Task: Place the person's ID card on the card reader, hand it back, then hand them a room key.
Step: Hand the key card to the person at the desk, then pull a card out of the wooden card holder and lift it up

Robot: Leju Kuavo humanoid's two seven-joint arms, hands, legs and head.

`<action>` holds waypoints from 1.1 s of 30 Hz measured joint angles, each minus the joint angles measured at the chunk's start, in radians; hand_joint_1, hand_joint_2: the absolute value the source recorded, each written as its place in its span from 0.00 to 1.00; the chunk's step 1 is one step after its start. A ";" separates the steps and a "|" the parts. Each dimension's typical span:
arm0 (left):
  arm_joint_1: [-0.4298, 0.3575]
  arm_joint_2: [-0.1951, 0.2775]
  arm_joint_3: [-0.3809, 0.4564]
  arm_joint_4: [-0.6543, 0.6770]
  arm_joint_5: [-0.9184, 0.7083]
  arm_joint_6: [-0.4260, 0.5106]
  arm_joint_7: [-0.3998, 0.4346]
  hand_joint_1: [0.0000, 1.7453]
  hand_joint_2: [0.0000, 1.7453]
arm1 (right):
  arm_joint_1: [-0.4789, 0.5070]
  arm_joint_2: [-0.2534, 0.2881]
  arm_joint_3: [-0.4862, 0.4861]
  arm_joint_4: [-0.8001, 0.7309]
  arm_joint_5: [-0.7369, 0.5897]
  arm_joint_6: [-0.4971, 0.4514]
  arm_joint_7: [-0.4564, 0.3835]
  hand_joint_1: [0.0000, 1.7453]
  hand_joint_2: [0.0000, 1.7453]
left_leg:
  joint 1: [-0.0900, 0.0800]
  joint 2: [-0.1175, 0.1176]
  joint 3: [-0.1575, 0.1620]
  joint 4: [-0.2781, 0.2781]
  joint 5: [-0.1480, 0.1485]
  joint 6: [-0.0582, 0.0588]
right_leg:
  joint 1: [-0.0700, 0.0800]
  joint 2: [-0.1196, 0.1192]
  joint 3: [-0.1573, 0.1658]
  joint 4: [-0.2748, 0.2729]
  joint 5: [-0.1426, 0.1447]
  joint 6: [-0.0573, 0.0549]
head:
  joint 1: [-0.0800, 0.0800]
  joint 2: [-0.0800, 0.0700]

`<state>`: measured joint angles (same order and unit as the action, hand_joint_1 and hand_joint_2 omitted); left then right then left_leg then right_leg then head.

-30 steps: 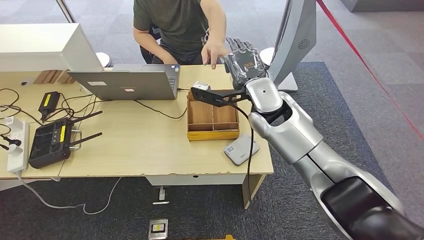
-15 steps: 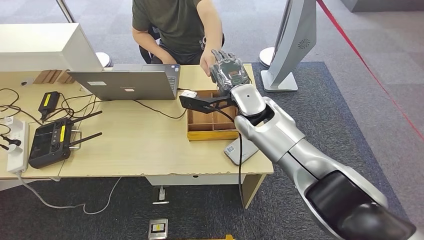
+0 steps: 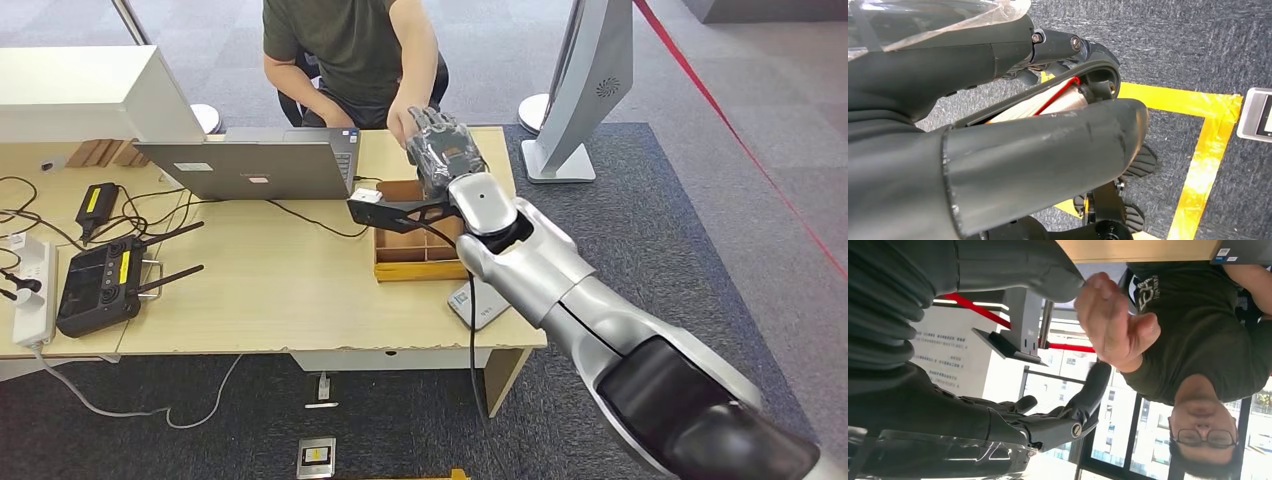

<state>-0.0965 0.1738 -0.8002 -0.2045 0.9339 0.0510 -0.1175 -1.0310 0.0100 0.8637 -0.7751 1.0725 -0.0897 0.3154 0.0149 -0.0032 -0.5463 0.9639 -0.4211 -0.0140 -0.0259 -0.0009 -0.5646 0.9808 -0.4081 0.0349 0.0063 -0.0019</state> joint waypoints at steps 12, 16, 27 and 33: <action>0.004 -0.001 0.009 0.000 0.007 0.011 -0.001 0.00 0.00 | -0.010 -0.002 0.021 0.018 -0.023 -0.024 0.080 0.00 0.00 | 0.000 0.000 0.000 0.000 0.000 0.000 | 0.000 0.000 0.000 0.000 0.000 0.000 | 0.000 0.000; 0.006 -0.001 0.013 0.000 0.006 0.004 -0.005 0.00 0.00 | 0.000 -0.032 0.003 -0.028 -0.108 -0.009 0.105 0.00 0.00 | 0.000 0.000 0.001 0.000 0.000 0.000 | 0.000 0.000 0.000 0.000 0.000 0.000 | 0.000 0.000; 0.010 0.002 0.015 0.000 -0.023 -0.017 -0.011 0.00 0.00 | 0.209 -0.233 -0.100 -0.387 -0.289 0.102 0.190 0.00 0.00 | 0.000 0.000 0.001 0.001 0.000 0.000 | 0.000 0.000 0.000 -0.001 0.000 0.000 | 0.000 0.000; 0.010 0.007 0.015 0.001 -0.028 -0.016 -0.012 0.00 0.00 | 0.302 -0.329 -0.149 -0.586 -0.309 0.123 0.215 0.00 0.00 | 0.000 0.001 0.001 0.000 -0.001 0.000 | 0.000 0.002 -0.001 -0.001 0.000 0.000 | 0.000 0.000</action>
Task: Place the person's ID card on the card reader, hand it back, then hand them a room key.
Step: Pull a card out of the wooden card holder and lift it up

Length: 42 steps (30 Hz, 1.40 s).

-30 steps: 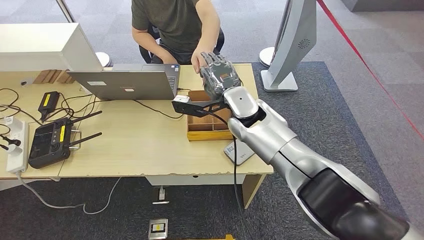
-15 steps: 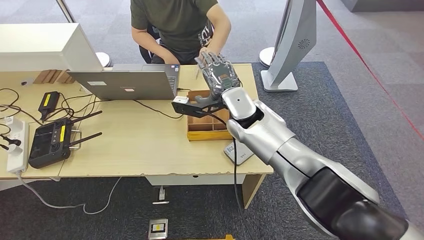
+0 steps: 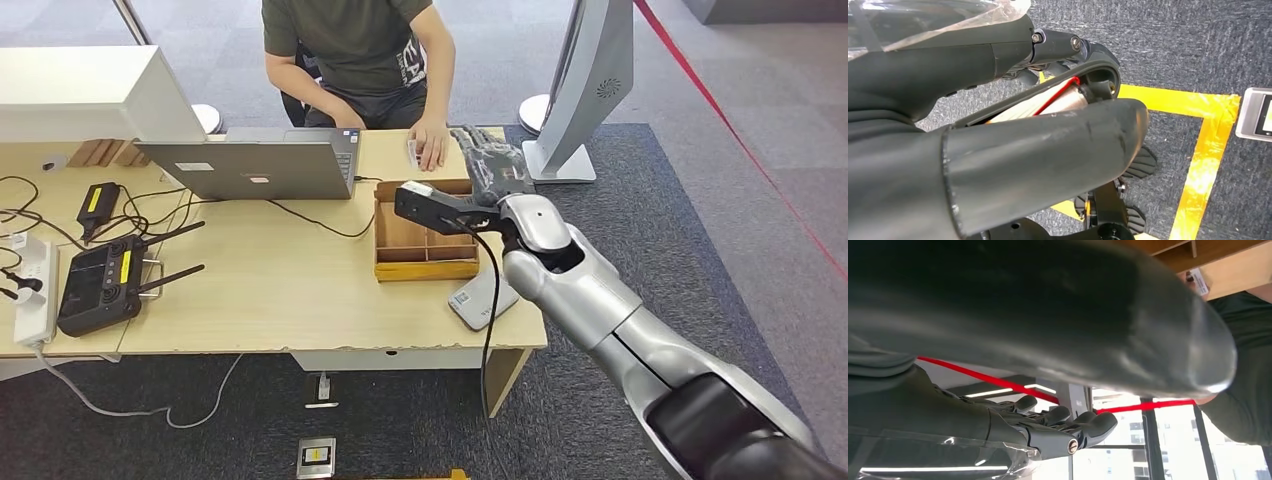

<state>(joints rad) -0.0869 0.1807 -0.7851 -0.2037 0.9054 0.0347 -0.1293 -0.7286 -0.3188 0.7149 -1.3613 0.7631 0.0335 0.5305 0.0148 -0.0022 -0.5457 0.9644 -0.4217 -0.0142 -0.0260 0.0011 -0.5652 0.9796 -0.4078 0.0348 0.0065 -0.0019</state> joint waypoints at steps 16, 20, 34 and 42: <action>-0.003 0.000 -0.001 0.000 -0.023 0.013 -0.028 0.00 0.00 | 0.209 -0.111 -0.062 -0.316 0.061 -0.134 0.009 0.00 1.00 | 0.000 0.000 0.000 0.000 -0.001 0.000 | 0.000 0.000 0.001 0.000 0.000 0.000 | 0.000 0.000; -0.003 0.000 -0.001 0.000 -0.023 0.018 -0.031 0.00 0.00 | 0.259 -0.102 -0.059 -0.337 0.068 -0.211 -0.005 0.00 1.00 | 0.000 0.000 0.000 -0.001 -0.001 0.000 | 0.000 0.000 0.000 0.000 -0.001 0.000 | 0.000 0.000; -0.021 0.000 -0.001 0.000 -0.022 0.024 0.005 0.00 0.00 | 0.306 -0.020 -0.023 -0.207 -0.016 -0.441 -0.091 0.00 1.00 | 0.001 -0.001 -0.001 -0.001 0.000 0.000 | 0.001 -0.001 0.001 0.000 0.000 0.000 | 0.000 0.000; -0.031 -0.001 -0.001 0.000 -0.021 0.031 0.017 0.00 0.00 | 0.297 0.072 -0.003 -0.002 -0.006 -0.476 -0.131 0.00 1.00 | 0.001 -0.001 -0.001 -0.001 0.000 0.000 | 0.001 -0.001 0.000 0.000 0.000 0.000 | 0.000 0.000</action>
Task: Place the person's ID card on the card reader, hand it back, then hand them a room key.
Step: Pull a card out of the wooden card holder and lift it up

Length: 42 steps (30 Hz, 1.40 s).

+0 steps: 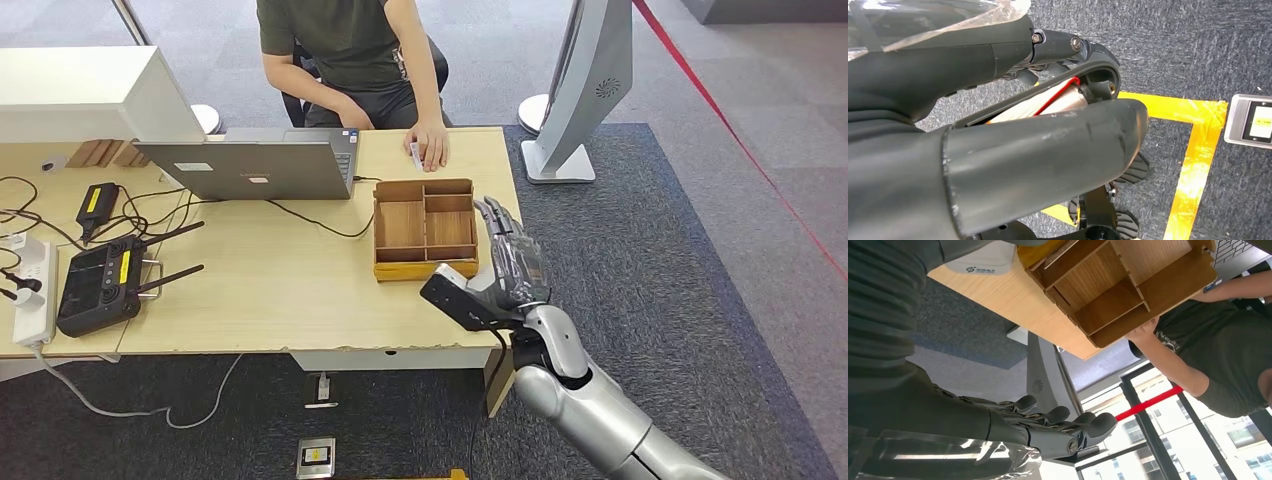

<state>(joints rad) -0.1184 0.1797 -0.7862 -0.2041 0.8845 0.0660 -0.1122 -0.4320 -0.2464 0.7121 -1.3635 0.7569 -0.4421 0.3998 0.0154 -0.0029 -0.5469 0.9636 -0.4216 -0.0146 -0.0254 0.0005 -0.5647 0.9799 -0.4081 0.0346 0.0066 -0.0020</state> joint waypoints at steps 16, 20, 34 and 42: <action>0.004 -0.001 0.000 0.000 0.016 0.000 0.003 0.00 0.00 | -0.090 0.092 0.039 0.203 0.200 0.015 0.051 0.00 1.00 | 0.000 0.000 0.000 0.000 0.000 0.000 | 0.000 0.000 0.000 0.000 0.000 0.000 | 0.000 0.000; 0.001 -0.001 0.000 0.000 0.013 0.000 0.007 0.00 0.00 | -0.110 0.100 0.051 0.243 0.305 0.027 0.088 0.00 1.00 | 0.000 0.000 0.000 0.000 0.000 0.000 | 0.000 0.000 0.000 0.000 0.000 0.000 | 0.000 0.000; -0.008 -0.002 0.000 -0.001 0.007 0.000 0.015 0.00 0.00 | -0.149 0.134 0.076 0.348 0.428 0.081 0.100 0.00 1.00 | 0.000 0.000 0.000 0.000 0.001 0.000 | 0.000 0.000 0.000 0.000 0.000 0.000 | 0.000 0.000; -0.012 -0.002 0.000 -0.001 0.006 -0.001 0.028 0.00 0.00 | -0.166 0.163 0.073 0.422 0.431 0.104 0.085 0.00 1.00 | 0.000 0.000 0.000 0.000 0.001 0.000 | 0.000 0.000 -0.001 0.000 0.000 0.000 | 0.000 0.000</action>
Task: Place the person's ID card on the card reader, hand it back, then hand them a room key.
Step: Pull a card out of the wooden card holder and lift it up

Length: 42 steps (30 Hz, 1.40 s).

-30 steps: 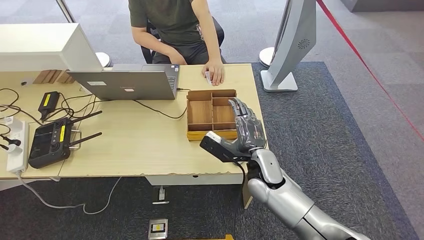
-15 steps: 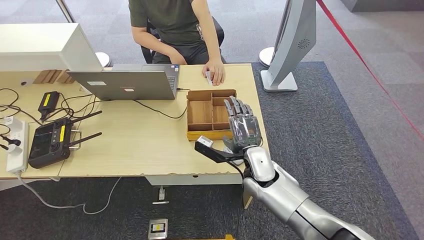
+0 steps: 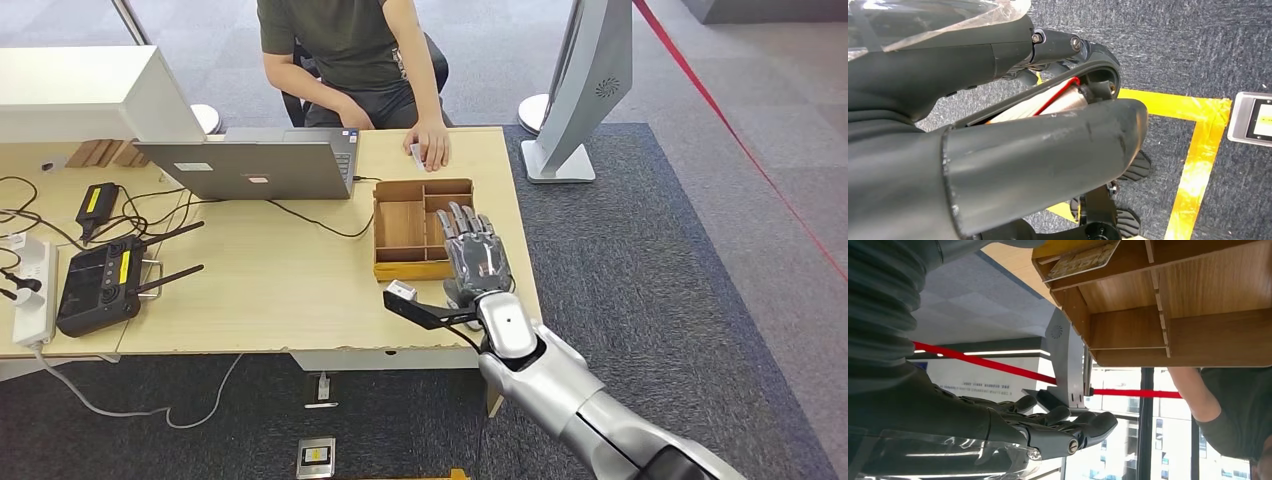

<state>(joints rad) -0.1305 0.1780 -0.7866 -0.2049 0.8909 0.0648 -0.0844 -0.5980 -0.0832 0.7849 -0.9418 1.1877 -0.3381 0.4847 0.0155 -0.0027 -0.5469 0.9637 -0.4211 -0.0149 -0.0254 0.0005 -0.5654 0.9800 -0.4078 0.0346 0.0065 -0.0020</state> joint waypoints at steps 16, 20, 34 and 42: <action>-0.015 -0.001 0.000 0.000 0.000 -0.003 0.010 0.00 0.00 | -0.068 0.060 -0.028 0.192 -0.037 0.002 -0.042 0.00 1.00 | 0.000 0.000 0.000 0.000 0.000 0.000 | 0.000 0.000 0.000 0.000 0.000 0.000 | 0.000 0.000; -0.016 0.000 0.000 0.000 0.000 -0.003 0.012 0.00 0.00 | -0.082 0.071 -0.034 0.234 -0.039 -0.001 -0.049 0.00 1.00 | 0.000 0.000 0.000 0.000 0.000 0.000 | 0.000 0.000 0.000 0.000 0.000 0.000 | 0.000 0.000; -0.014 -0.001 0.000 0.000 0.015 -0.002 0.013 0.00 0.00 | -0.113 0.107 -0.047 0.342 -0.056 -0.016 -0.076 0.00 1.00 | 0.000 0.000 0.000 0.000 0.000 0.000 | 0.000 0.000 0.000 0.000 0.000 0.000 | 0.000 0.000; -0.014 0.000 0.000 0.000 0.015 0.001 0.012 0.00 0.00 | -0.121 0.119 -0.052 0.375 -0.065 -0.016 -0.086 0.00 1.00 | 0.000 0.000 0.000 0.000 0.000 0.000 | 0.000 0.000 0.000 0.000 0.000 0.000 | 0.000 0.000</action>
<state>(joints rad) -0.1445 0.1775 -0.7870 -0.2045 0.9064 0.0660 -0.0725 -0.7188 0.0363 0.7334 -0.5668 1.1232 -0.3544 0.3984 0.0155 -0.0027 -0.5470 0.9637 -0.4209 -0.0149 -0.0253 0.0005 -0.5658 0.9801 -0.4074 0.0343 0.0066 -0.0019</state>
